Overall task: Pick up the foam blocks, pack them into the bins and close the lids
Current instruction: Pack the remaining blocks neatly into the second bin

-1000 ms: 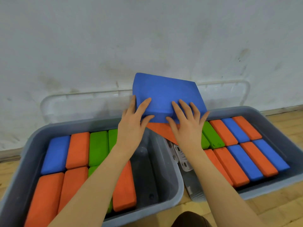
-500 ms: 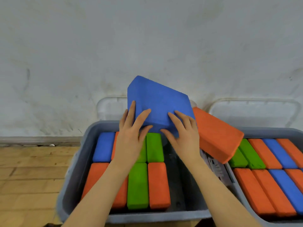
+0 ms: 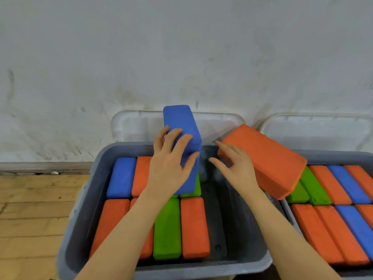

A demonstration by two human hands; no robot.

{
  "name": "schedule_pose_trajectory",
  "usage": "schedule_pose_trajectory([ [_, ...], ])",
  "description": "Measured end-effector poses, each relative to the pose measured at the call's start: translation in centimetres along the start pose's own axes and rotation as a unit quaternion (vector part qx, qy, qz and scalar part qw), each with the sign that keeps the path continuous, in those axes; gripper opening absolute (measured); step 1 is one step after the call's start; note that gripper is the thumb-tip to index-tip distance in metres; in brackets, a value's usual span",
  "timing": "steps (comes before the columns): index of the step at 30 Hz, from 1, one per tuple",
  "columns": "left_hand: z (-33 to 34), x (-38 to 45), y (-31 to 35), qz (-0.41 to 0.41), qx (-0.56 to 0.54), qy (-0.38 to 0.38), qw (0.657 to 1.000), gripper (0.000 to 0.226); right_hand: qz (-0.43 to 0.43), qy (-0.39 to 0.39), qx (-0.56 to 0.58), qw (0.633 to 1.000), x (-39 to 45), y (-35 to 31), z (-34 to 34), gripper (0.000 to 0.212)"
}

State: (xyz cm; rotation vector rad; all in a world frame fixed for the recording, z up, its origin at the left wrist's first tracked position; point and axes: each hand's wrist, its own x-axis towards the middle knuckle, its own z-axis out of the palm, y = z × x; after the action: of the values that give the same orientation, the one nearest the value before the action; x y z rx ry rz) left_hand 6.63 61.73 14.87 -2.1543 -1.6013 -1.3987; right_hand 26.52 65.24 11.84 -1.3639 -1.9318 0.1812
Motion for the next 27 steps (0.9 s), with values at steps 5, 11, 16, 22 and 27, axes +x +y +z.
schedule_pose_trajectory([
  [5,1.6,0.9,0.6,-0.031,-0.021,-0.047,0.998,0.050,0.076,-0.080,-0.174,0.979,2.3,3.6,-0.1,0.067],
  [11,3.6,3.0,1.4,-0.009,0.029,-0.032,0.999,0.048,0.108,-0.178,-0.333,0.920,4.1,4.9,2.0,0.071],
  [16,4.3,3.0,1.6,0.008,0.033,-0.031,0.999,0.046,0.087,-0.145,-0.348,0.922,3.7,4.7,2.2,0.047],
  [22,3.6,2.5,1.5,-0.025,-0.029,-0.023,0.999,0.043,0.008,0.068,-0.208,0.976,3.2,1.8,-2.1,0.045],
  [27,1.3,3.3,3.0,-0.054,-0.127,0.021,0.990,0.042,-0.024,0.137,0.060,0.989,3.7,-3.4,-4.6,0.047],
])
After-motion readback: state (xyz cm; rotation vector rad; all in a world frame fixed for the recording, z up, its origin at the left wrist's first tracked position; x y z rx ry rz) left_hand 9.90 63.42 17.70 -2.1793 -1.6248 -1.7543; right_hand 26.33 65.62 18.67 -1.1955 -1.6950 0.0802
